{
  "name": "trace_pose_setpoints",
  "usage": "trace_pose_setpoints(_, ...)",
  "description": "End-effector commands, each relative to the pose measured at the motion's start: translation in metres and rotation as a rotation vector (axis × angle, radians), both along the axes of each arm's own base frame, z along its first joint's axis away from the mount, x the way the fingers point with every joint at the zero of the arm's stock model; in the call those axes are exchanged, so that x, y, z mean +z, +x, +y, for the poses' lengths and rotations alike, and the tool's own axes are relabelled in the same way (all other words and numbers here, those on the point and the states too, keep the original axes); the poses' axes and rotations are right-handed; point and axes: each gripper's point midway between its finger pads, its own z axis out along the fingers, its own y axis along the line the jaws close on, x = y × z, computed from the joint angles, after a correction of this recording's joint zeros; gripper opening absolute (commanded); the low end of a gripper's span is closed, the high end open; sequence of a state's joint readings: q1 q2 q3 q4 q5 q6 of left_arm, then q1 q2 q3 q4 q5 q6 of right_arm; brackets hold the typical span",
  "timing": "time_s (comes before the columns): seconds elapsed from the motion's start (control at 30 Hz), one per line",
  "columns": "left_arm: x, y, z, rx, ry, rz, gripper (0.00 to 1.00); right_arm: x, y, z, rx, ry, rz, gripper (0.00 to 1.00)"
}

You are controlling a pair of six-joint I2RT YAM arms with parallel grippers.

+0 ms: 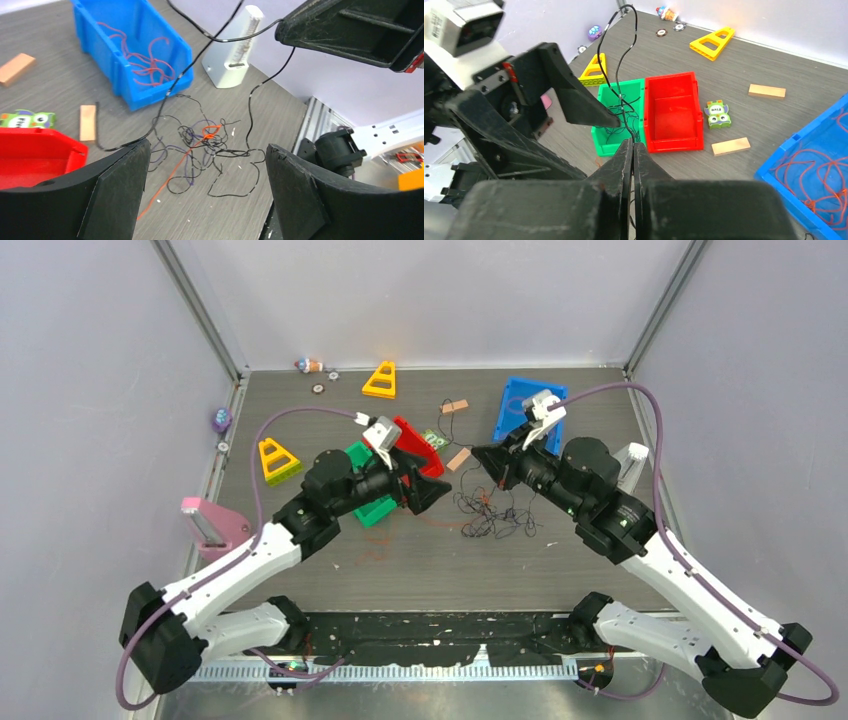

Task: Untangle the cables

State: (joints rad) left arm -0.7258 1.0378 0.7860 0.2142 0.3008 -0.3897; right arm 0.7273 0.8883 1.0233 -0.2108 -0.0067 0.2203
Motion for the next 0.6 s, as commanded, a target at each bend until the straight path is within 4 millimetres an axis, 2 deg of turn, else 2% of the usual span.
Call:
trace_pose_setpoints(0.0, 0.050, -0.007, -0.022, -0.084, -0.123, -0.102, 0.86, 0.036, -0.006, 0.008, 0.049, 0.087, -0.052, 0.05)
trace_pose_setpoints(0.13, 0.054, -0.005, -0.021, -0.079, -0.119, -0.139, 0.88, 0.035, -0.007, 0.011, 0.058, 0.093, -0.046, 0.05)
trace_pose_setpoints(0.23, 0.053, -0.006, -0.030, -0.116, -0.114, -0.130, 0.87, 0.033, -0.006, 0.013, 0.063, 0.092, -0.041, 0.05)
trace_pose_setpoints(0.33, 0.050, -0.010, -0.043, -0.163, -0.110, -0.108, 0.81, 0.032, -0.005, 0.014, 0.063, 0.094, -0.040, 0.05)
trace_pose_setpoints(0.4, 0.047, -0.009, -0.049, -0.171, -0.109, -0.096, 0.68, 0.032, -0.005, 0.016, 0.069, 0.096, -0.038, 0.05)
trace_pose_setpoints(0.5, 0.044, -0.006, -0.056, -0.178, -0.107, -0.078, 0.44, 0.032, -0.006, 0.017, 0.078, 0.102, -0.036, 0.05)
trace_pose_setpoints(0.53, 0.043, -0.006, -0.058, -0.183, -0.104, -0.075, 0.33, 0.032, -0.006, 0.017, 0.081, 0.102, -0.036, 0.05)
trace_pose_setpoints(0.57, 0.041, -0.004, -0.060, -0.186, -0.099, -0.072, 0.17, 0.032, -0.006, 0.017, 0.081, 0.102, -0.036, 0.05)
